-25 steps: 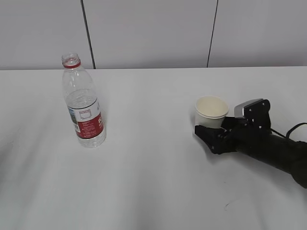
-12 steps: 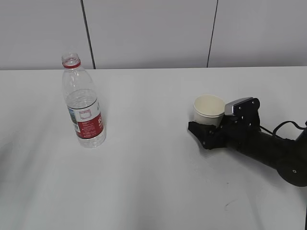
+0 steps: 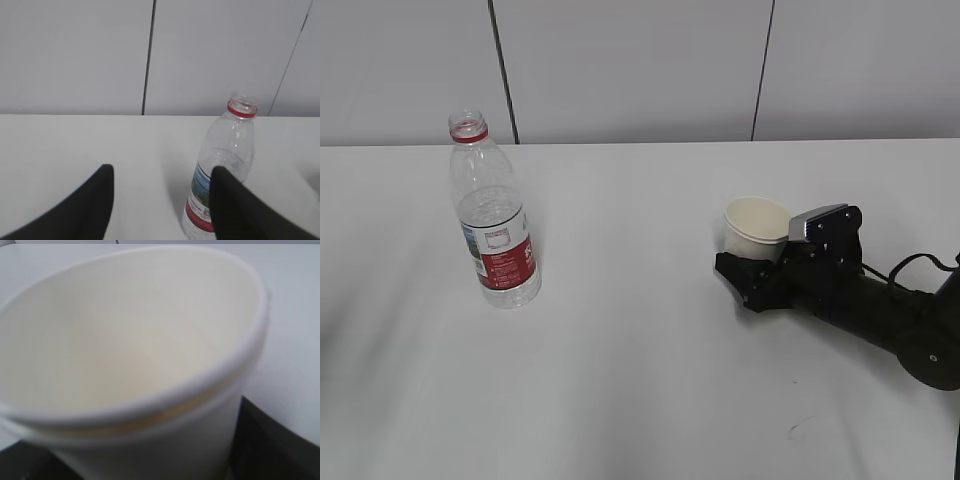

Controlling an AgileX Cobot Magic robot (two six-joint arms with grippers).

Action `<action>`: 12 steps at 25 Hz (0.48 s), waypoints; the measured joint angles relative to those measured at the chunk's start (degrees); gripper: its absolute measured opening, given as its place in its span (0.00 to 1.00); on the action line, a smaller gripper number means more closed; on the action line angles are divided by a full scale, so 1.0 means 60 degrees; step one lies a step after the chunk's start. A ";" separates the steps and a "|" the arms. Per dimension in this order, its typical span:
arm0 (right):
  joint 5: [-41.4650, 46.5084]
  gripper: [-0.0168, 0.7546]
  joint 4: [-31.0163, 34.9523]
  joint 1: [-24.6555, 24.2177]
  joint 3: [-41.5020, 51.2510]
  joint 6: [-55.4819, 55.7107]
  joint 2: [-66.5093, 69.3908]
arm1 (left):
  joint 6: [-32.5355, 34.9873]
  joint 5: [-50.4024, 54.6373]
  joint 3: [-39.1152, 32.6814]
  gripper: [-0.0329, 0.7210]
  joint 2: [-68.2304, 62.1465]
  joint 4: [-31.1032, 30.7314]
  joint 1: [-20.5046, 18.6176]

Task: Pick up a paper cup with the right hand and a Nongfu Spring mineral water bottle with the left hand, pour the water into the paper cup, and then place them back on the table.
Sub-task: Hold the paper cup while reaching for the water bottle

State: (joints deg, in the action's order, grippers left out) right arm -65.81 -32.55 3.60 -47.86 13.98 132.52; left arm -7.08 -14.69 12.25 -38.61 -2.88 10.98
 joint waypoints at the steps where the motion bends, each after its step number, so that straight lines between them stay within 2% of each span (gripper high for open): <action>1: 0.0000 0.72 0.0000 0.0000 0.0000 0.0000 0.0000 | 0.0000 0.0036 0.0000 0.54 -0.0013 0.0000 0.0093; 7: -0.0035 0.72 -0.0110 0.0000 -0.0021 0.0465 0.0000 | -0.0009 0.0051 0.0000 0.54 -0.0878 -0.0388 0.0989; 12: -0.0035 0.71 -0.0643 0.0000 -0.0102 0.0513 0.0000 | -0.0009 -0.1351 0.0000 0.62 -0.2521 -0.1177 0.1323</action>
State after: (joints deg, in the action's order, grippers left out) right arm -66.02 -36.41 3.60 -48.48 17.06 132.52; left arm -7.13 -22.80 12.25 -53.73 -9.94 18.92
